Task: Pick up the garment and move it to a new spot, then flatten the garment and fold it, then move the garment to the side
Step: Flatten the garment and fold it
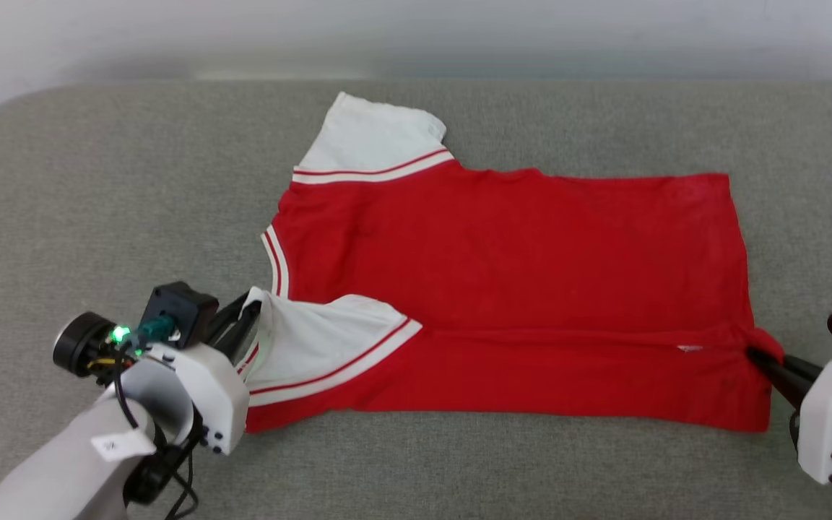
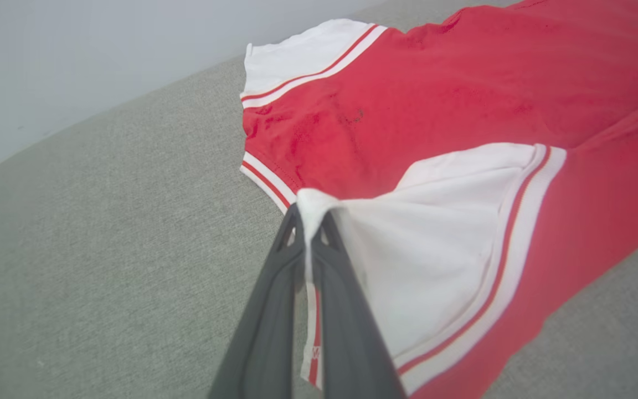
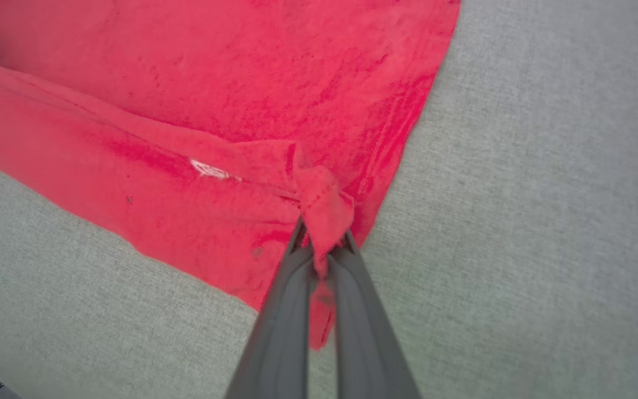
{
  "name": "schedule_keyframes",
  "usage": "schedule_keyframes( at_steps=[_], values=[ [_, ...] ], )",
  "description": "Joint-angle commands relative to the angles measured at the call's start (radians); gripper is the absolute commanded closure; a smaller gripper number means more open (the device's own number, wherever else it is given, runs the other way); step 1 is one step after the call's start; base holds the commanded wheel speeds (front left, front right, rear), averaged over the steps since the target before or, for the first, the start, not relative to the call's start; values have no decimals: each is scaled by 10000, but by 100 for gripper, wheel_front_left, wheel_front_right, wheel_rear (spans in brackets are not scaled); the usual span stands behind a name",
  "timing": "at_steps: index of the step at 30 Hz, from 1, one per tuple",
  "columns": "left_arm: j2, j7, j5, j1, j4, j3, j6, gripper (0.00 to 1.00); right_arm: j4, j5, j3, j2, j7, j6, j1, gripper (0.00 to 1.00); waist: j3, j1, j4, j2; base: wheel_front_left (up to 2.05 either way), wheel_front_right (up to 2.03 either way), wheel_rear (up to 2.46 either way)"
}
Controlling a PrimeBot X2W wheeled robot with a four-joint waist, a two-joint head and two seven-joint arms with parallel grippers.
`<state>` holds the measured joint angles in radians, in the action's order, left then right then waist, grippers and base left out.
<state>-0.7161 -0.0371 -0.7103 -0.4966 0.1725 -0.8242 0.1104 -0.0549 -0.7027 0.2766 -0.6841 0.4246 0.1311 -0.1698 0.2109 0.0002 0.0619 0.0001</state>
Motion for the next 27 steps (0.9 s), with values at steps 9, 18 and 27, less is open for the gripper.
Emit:
schedule_keyframes(
  at_steps=[9,18,27],
  values=[
    [1051,-89,-14,-1031,2532,-353,-997,100,-1338,114,1007,240,15,-6,-1346,100,1088,-2,-207,-1,0,0,0],
    [1649,-797,-49,-1502,4408,-526,-1729,0,-1774,-179,1487,60,-952,-7,-1641,0,340,-2,-61,-1,0,0,0],
    [720,787,-178,-2499,3133,-372,-1696,0,-1160,-18,979,-81,-1250,-6,-1107,0,-398,-2,229,-1,0,0,0]
  ],
)
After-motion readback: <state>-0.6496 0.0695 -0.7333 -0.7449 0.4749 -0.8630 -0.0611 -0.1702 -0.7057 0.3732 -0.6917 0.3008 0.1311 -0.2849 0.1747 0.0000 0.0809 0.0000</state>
